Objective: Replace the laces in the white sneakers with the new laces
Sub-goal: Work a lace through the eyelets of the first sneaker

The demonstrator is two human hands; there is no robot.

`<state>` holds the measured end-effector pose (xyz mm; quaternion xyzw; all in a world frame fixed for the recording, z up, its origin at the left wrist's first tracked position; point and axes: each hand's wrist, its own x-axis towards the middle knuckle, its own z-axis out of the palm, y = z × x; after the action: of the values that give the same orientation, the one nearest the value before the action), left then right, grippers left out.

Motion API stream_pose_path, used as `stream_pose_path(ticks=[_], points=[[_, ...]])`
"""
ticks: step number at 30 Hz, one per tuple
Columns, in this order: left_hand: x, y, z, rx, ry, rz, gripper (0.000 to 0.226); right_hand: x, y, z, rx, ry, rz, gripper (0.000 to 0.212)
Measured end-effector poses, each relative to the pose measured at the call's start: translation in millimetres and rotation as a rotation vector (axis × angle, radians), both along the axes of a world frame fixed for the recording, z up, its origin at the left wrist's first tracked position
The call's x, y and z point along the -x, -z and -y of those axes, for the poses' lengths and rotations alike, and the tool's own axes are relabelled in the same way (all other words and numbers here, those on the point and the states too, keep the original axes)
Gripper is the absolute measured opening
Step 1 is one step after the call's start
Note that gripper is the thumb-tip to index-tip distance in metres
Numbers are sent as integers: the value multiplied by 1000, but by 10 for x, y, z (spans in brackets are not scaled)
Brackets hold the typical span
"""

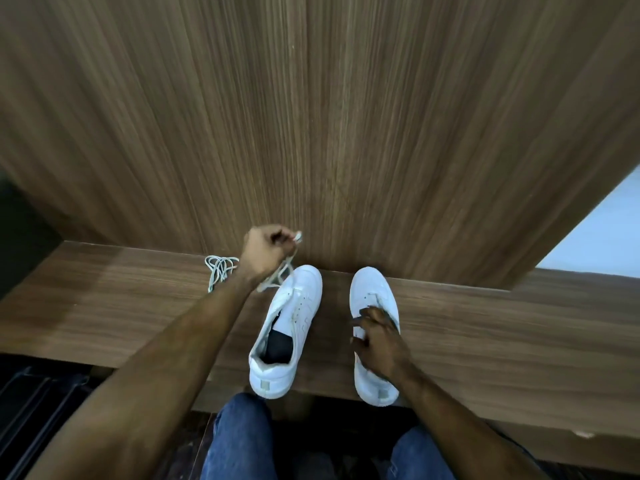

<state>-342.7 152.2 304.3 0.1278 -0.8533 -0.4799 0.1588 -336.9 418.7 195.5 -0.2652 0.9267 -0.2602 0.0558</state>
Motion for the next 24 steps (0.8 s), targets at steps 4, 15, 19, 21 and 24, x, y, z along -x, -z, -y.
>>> stream_pose_path(ticks=[4,15,19,21,24], points=[[165,-886,-358,-88,283,-244,16,131,-429,31,393,161,211,27],[143,-934,-743,410,166,3,7,475,-1269,-62,752,304,259,24],[37,-882,-847,323,355,26,6,368,-1376,-17,737,187,290,41],[0,-877,-893,363,439,30,9,321,-1403,47,713,109,345,31],[-52,-870,-862,397,425,15,13,311,-1341,59,635,73,331,11]])
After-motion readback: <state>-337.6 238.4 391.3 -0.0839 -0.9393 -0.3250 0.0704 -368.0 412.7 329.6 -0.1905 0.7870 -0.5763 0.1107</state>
